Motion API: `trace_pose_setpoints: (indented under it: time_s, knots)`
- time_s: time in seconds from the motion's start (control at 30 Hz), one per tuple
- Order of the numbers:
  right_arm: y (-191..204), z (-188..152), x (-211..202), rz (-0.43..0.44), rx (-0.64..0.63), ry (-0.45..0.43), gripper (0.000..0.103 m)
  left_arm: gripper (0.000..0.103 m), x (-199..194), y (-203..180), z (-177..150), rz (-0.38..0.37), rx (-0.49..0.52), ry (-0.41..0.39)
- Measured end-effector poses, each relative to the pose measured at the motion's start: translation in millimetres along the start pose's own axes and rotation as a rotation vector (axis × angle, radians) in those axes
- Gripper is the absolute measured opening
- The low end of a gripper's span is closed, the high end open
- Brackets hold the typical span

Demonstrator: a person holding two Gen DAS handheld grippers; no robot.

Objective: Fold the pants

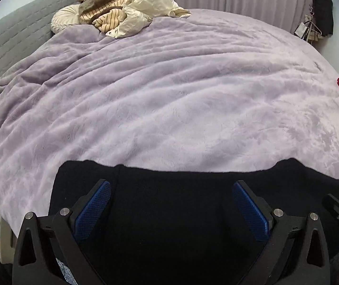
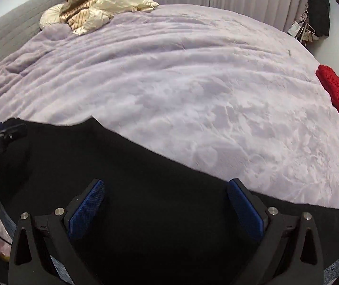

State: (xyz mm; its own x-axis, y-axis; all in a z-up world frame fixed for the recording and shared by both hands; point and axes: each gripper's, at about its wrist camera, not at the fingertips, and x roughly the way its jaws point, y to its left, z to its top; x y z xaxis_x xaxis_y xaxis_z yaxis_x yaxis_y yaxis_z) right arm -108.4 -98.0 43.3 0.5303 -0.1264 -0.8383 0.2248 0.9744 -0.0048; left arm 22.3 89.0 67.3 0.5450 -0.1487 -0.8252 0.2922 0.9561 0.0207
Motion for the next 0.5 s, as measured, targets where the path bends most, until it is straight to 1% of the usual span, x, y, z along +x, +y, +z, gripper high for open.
trace_pose_setpoints:
  time_s: [0.03,0.07,0.1,0.13,0.17,0.2,0.23,0.27,0.3,0.43,0.47,0.5]
  knots:
    - [12.3,10.6,2.4,0.018,-0.012,-0.015,0.103,0.103,6.5,0.5,6.8,0.028,-0.002,0.002]
    - [28.4,22.1,7.2,0.03,-0.032,-0.027,0.103,0.103,12.7,-1.3,10.8,0.075,0.003,0.016]
    - [44.1,31.0,13.3,0.036,-0.051,-0.028,0.103,0.103,26.6,-0.8,14.7,0.16,0.01,0.052]
    - [62.9,41.1,24.1,0.043,-0.078,-0.013,0.103,0.103,37.8,5.7,15.8,0.214,0.003,0.082]
    - [78.5,47.8,35.1,0.047,-0.105,0.014,0.103,0.103,48.9,13.5,16.7,0.235,-0.015,0.113]
    - [92.6,52.4,48.5,0.042,-0.132,0.046,0.103,0.103,57.8,24.7,16.1,0.209,-0.045,0.141]
    - [104.6,54.0,62.1,0.01,-0.168,0.073,0.103,0.103,60.8,35.1,13.1,0.191,-0.071,0.146]
    - [110.6,54.4,71.5,-0.029,-0.193,0.084,0.103,0.103,61.0,41.8,11.5,0.214,-0.081,0.139]
    - [109.8,54.5,76.5,-0.035,-0.192,0.083,0.103,0.103,59.2,46.4,8.2,0.229,-0.087,0.135]
    - [75.6,57.5,68.3,-0.14,-0.087,0.072,0.103,0.103,37.7,66.8,-4.9,0.17,-0.165,0.114]
    - [68.7,56.1,58.9,-0.128,-0.075,0.059,0.103,0.103,29.0,66.1,-9.9,0.16,-0.17,0.101]
    - [64.8,53.4,47.2,-0.095,-0.075,0.041,0.103,0.103,19.7,61.2,-17.3,0.145,-0.167,0.086]
